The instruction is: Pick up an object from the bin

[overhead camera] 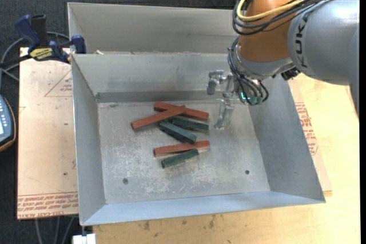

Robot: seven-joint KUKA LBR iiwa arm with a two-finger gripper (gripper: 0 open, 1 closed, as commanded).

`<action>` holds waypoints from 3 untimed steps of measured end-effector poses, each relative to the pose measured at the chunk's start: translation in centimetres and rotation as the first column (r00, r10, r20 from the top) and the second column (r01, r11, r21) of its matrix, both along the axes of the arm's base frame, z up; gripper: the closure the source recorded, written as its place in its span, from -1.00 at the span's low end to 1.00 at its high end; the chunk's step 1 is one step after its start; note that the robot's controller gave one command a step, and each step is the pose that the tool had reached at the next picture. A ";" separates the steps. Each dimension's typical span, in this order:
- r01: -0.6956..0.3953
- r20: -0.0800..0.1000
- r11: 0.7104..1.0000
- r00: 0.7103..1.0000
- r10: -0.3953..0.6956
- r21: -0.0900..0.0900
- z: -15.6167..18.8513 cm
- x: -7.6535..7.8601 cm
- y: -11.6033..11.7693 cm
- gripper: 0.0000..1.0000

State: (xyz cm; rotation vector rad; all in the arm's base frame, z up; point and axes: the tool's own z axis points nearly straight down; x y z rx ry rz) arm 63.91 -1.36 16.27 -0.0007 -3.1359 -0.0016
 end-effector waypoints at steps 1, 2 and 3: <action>0.161 0.008 0.987 0.987 -0.161 0.003 -9.3 -1.3 9.1 -1.00; 0.163 0.024 0.987 0.986 -0.163 0.006 -8.2 -0.6 8.9 1.00; -0.284 0.014 0.959 0.959 0.284 -0.002 3.1 0.4 7.7 1.00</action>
Offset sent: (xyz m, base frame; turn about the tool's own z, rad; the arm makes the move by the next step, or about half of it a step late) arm -0.0134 0.0872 -0.0927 0.1661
